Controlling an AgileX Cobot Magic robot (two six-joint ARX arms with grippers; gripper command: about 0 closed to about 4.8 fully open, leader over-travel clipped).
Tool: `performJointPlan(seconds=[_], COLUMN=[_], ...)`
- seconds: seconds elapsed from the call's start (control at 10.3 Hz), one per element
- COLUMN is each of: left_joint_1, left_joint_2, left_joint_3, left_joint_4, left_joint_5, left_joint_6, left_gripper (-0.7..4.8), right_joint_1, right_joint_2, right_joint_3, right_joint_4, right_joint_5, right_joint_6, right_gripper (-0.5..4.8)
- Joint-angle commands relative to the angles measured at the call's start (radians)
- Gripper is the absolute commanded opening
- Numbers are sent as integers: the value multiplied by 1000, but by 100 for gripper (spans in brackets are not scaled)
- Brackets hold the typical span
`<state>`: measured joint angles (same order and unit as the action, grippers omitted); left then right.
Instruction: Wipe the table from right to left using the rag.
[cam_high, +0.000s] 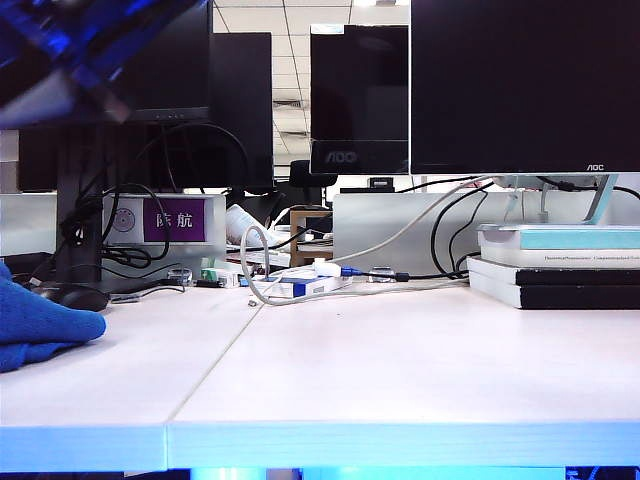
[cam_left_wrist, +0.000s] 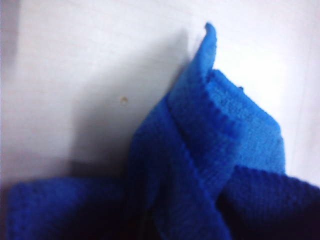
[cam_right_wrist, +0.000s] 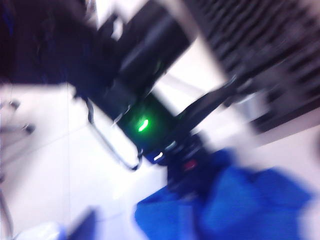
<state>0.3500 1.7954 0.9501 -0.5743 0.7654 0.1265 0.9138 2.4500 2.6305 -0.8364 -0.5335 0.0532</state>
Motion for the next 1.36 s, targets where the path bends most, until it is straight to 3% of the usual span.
performJointPlan(seconds=[0.1,0.19,0.29,0.39,0.49,0.78,0.97,1.17,1.36], left_joint_1=[-26,-34,-44,-46,-46,-46,-48,-102,-138], left_joint_2=[-71,-122,-182,-266,-301,-375,-413,-505,-570], left_joint_3=[-15,-15,-15,-1,14,173,224,270,296], left_joint_4=[11,8,7,-8,-37,-240,-247,-229,-193], left_joint_5=[-141,-143,-144,-141,-141,-206,-214,-294,-301], left_joint_6=[3,-5,-41,-105,-112,-94,-89,-79,-75], left_gripper=[-6,-6,-5,-5,-5,-6,-5,-6,-6], right_joint_1=[-28,-37,-40,-50,-51,-72,-85,-107,-121], right_joint_2=[-90,-113,-132,-155,-163,-205,-229,-267,-294], right_joint_3=[5,5,5,5,5,5,5,5,5], right_joint_4=[40,48,64,105,110,107,119,100,85], right_joint_5=[105,129,151,154,156,158,158,154,151], right_joint_6=[-6,-5,-5,-5,-5,-5,-6,-10,-12], right_gripper=[142,132,84,75,75,75,65,38,-5])
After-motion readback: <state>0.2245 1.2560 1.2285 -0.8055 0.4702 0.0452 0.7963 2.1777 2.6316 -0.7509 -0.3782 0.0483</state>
